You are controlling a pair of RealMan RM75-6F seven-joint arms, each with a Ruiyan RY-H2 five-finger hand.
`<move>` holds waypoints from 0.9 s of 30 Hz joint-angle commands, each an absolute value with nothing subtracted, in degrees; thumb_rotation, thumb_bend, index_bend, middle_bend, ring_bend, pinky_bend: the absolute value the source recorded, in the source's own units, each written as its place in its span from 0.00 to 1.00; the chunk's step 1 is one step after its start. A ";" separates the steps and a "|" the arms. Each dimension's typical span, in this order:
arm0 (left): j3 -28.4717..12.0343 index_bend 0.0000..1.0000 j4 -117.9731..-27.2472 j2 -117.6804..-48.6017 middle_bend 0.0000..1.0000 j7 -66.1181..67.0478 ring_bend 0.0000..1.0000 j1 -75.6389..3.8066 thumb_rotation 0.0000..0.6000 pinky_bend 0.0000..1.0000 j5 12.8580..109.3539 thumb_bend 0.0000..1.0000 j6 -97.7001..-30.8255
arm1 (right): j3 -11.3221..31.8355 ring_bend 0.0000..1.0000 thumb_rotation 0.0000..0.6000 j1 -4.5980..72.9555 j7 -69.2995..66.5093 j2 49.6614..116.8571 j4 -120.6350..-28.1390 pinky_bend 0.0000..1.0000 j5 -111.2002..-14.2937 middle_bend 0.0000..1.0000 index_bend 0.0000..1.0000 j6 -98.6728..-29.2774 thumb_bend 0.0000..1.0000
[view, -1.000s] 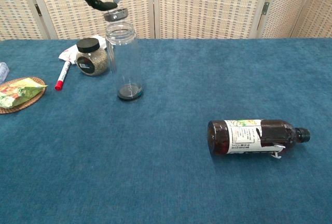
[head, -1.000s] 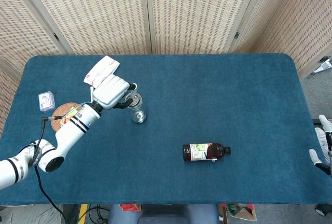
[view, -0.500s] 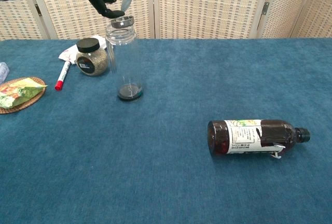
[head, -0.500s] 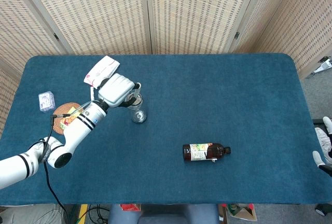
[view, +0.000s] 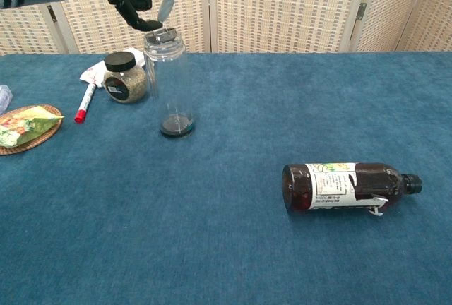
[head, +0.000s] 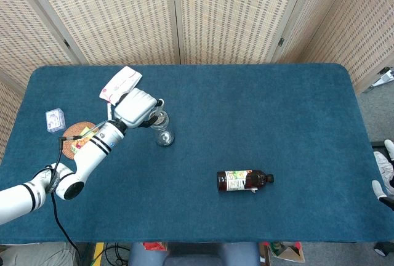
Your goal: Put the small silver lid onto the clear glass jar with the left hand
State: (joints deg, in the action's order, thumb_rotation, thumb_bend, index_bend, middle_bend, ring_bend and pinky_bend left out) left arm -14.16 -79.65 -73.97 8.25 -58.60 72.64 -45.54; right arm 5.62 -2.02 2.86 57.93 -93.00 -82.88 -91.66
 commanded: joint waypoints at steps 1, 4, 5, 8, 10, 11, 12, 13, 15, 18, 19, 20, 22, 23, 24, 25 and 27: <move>-14.09 0.61 -79.68 -74.01 1.00 8.36 0.99 -58.64 1.00 1.00 72.58 0.43 -45.62 | 5.64 0.15 1.00 -2.10 2.80 57.92 -93.00 0.17 -82.86 0.18 0.03 -91.76 0.30; -13.96 0.60 -79.79 -74.06 1.00 8.66 0.99 -58.65 1.00 1.00 72.44 0.43 -45.82 | 5.65 0.15 1.00 -2.24 2.70 57.88 -92.98 0.17 -82.82 0.18 0.03 -91.89 0.30; -13.88 0.59 -79.85 -74.08 1.00 8.96 0.99 -58.67 1.00 1.00 72.39 0.43 -45.89 | 5.66 0.15 1.00 -2.27 2.66 57.89 -92.94 0.17 -82.80 0.18 0.03 -91.91 0.30; -13.72 0.57 -79.92 -74.24 1.00 9.38 0.99 -58.69 1.00 1.00 72.17 0.43 -45.98 | 5.65 0.15 1.00 -2.32 2.58 57.93 -92.83 0.17 -82.77 0.18 0.03 -91.89 0.30; -13.60 0.57 -79.95 -74.32 1.00 9.70 0.99 -58.74 1.00 1.00 71.99 0.43 -45.96 | 5.66 0.15 1.00 -2.33 2.53 57.97 -92.71 0.17 -82.72 0.18 0.03 -91.84 0.30; -13.54 0.56 -79.94 -74.38 1.00 9.86 0.99 -58.76 1.00 1.00 71.93 0.43 -45.97 | 5.67 0.15 1.00 -2.35 2.50 57.97 -92.67 0.17 -82.70 0.18 0.03 -91.85 0.30; -13.50 0.55 -79.93 -74.46 1.00 10.04 0.99 -58.80 1.00 1.00 71.85 0.43 -46.00 | 5.67 0.15 1.00 -2.39 2.45 57.96 -92.64 0.17 -82.68 0.18 0.03 -91.87 0.30; -13.48 0.54 -79.96 -74.51 1.00 10.14 0.99 -58.81 1.00 1.00 71.79 0.43 -46.05 | 5.68 0.15 1.00 -2.44 2.40 57.96 -92.60 0.17 -82.66 0.18 0.03 -91.91 0.30; -13.45 0.52 -80.09 -74.59 1.00 10.40 0.99 -58.84 1.00 1.00 71.66 0.43 -46.17 | 5.71 0.15 1.00 -2.51 2.28 57.99 -92.48 0.17 -82.57 0.18 0.03 -91.95 0.30; -13.33 0.48 -80.44 -74.60 1.00 11.04 0.99 -58.91 1.00 1.00 71.44 0.43 -46.23 | 5.74 0.15 1.00 -2.60 2.12 58.02 -92.35 0.17 -82.53 0.18 0.03 -92.04 0.30; -13.31 0.46 -80.60 -74.57 1.00 11.20 0.99 -58.91 1.00 1.00 71.37 0.43 -46.27 | 5.74 0.15 1.00 -2.64 2.06 58.03 -92.30 0.17 -82.50 0.18 0.03 -92.05 0.30; -13.30 0.43 -80.87 -74.53 1.00 11.35 0.99 -58.89 1.00 1.00 71.27 0.43 -46.37 | 5.74 0.15 1.00 -2.67 1.97 58.05 -92.23 0.17 -82.49 0.18 0.03 -92.05 0.30; -13.32 0.40 -81.37 -74.36 1.00 11.60 0.99 -58.83 1.00 1.00 71.02 0.43 -46.48 | 5.75 0.15 1.00 -2.70 1.91 58.06 -92.12 0.17 -82.44 0.18 0.03 -92.02 0.30; -13.42 0.38 -81.78 -74.19 1.00 11.74 0.99 -58.74 1.00 1.00 70.86 0.43 -46.77 | 5.75 0.15 1.00 -2.72 1.86 58.07 -92.08 0.17 -82.44 0.18 0.03 -92.02 0.30; -13.53 0.37 -82.12 -74.08 1.00 11.75 0.99 -58.61 1.00 1.00 70.78 0.43 -47.12 | 5.75 0.15 1.00 -2.74 1.80 58.08 -92.06 0.17 -82.44 0.18 0.03 -92.04 0.30; -13.61 0.37 -82.55 -73.88 1.00 11.74 0.99 -58.39 1.00 1.00 70.71 0.43 -47.54 | 5.76 0.15 1.00 -2.76 1.74 58.08 -92.03 0.17 -82.46 0.18 0.03 -92.07 0.30; -13.84 0.36 -83.91 -73.14 1.00 11.46 0.99 -57.65 1.00 1.00 70.54 0.43 -48.74 | 5.77 0.15 1.00 -2.83 1.59 58.12 -91.89 0.17 -82.49 0.18 0.03 -92.17 0.30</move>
